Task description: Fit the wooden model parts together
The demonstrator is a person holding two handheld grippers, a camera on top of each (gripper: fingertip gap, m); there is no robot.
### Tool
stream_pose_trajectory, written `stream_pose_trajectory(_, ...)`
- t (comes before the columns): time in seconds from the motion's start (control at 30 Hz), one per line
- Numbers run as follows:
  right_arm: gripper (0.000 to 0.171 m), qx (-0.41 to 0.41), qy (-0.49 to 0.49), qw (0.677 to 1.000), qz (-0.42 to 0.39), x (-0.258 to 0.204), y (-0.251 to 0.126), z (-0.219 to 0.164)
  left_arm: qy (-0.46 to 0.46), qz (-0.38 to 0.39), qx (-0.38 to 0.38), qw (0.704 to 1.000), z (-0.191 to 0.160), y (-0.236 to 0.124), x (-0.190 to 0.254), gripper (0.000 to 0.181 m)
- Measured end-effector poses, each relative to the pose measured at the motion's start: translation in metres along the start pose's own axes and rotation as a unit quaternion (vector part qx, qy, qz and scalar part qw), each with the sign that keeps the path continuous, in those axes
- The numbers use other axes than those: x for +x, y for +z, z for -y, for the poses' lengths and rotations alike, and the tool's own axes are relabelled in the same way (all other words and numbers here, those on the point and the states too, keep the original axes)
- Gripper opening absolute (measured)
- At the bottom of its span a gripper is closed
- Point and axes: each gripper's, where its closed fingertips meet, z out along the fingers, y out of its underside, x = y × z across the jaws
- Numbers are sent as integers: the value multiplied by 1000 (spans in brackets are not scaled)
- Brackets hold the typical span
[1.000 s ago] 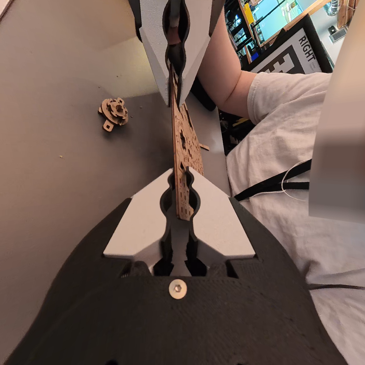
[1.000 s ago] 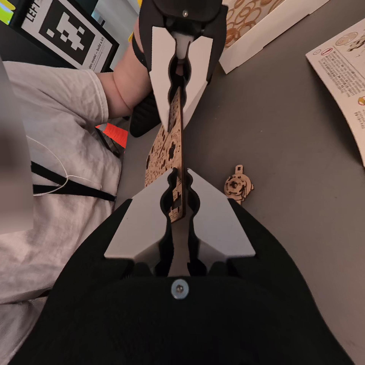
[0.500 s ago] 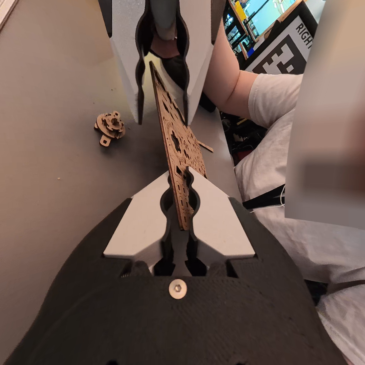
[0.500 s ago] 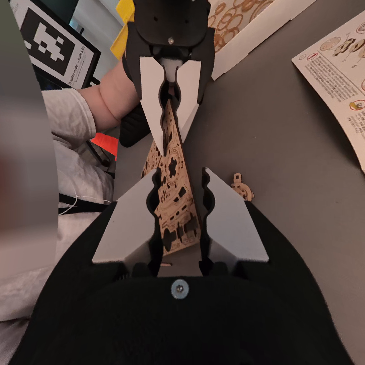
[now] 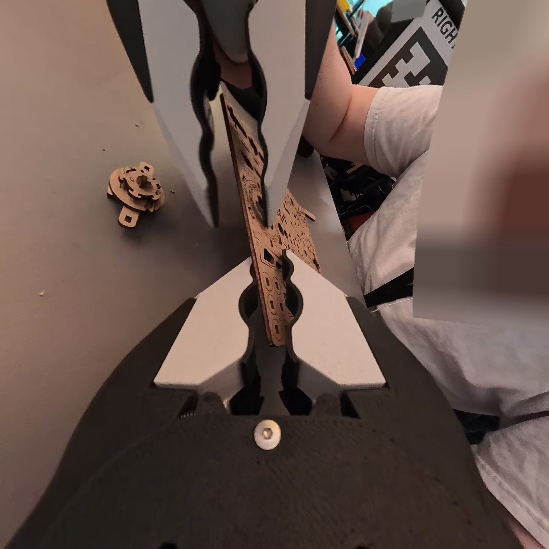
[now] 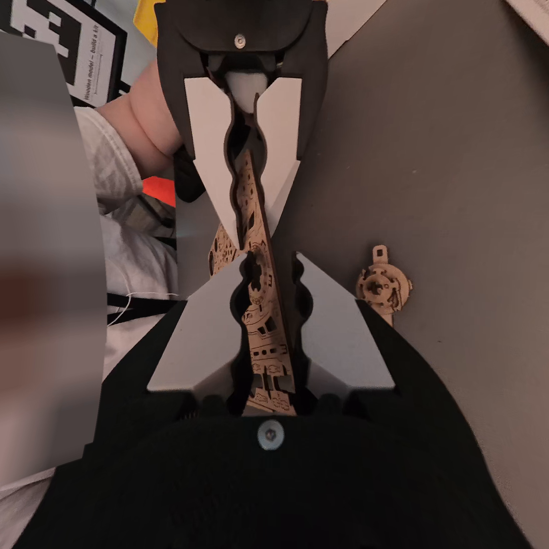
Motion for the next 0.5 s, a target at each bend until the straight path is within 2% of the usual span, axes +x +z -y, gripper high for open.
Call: stream_pose_trajectory(0.5, 10, -9, 16, 998, 56, -4, 4, -5, -5, -12, 10, 1000, -2, 0, -2, 11)
